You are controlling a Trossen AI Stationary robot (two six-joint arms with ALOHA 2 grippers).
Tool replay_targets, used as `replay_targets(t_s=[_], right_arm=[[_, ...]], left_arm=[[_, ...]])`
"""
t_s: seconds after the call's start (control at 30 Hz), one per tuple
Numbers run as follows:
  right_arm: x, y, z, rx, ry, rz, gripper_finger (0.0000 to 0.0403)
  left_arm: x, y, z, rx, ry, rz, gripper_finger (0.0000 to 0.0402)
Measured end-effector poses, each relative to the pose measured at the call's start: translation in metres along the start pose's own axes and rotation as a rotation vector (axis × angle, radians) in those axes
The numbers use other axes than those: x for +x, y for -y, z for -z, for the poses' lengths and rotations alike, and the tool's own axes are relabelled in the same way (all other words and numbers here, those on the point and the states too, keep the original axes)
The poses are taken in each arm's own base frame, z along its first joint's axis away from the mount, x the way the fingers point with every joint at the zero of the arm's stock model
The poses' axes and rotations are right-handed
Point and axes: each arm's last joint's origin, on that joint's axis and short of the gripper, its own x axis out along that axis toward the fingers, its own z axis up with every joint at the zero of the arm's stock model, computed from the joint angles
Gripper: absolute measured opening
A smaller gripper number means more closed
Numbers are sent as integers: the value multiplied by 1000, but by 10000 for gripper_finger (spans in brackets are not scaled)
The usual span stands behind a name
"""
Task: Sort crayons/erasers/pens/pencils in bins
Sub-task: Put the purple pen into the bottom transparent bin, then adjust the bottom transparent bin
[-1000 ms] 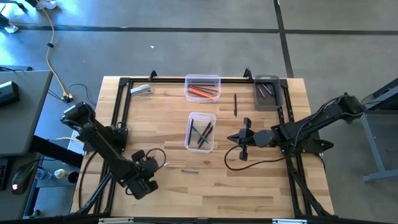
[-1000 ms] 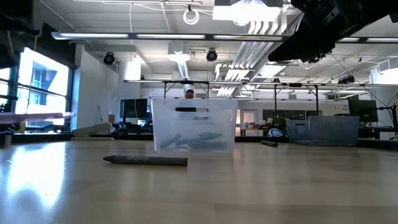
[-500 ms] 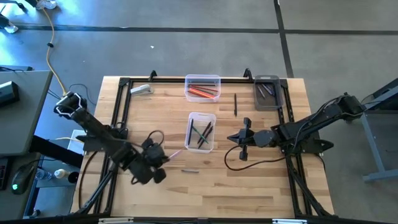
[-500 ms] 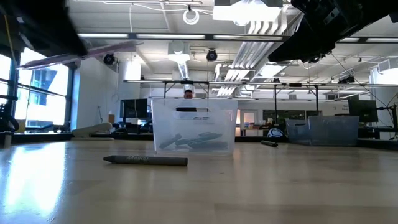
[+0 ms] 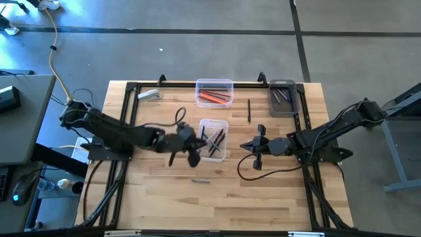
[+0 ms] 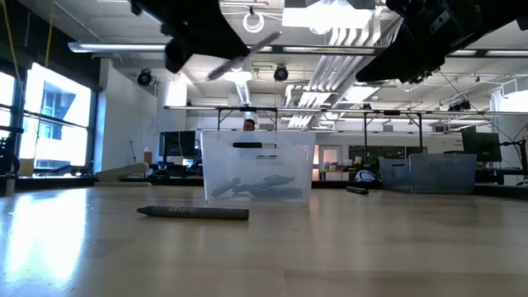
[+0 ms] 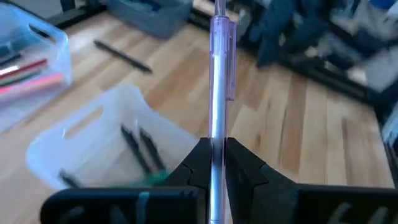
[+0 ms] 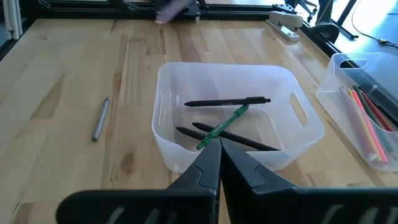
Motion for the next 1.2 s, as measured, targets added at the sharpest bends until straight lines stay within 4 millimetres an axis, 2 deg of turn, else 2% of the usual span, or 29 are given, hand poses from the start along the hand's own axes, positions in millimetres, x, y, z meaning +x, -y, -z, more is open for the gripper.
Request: replay_targets(t_s=[0.2, 0.4, 0.53, 0.77, 1.2], right_arm=[[0, 0, 1, -6, -11, 2, 0], [0, 0, 2, -8, -15, 2, 0], [0, 0, 2, -10, -20, 3, 0], [0, 0, 3, -15, -28, 4, 0], [0, 1, 3, -15, -33, 5, 0]], left_arm=[[43, -24, -3, -63, -15, 13, 11], [84, -44, 17, -102, -106, -12, 11], [101, -54, 29, -120, -150, -33, 11], [109, -65, 33, -150, -182, -46, 15], [108, -65, 31, -143, -186, -29, 81]])
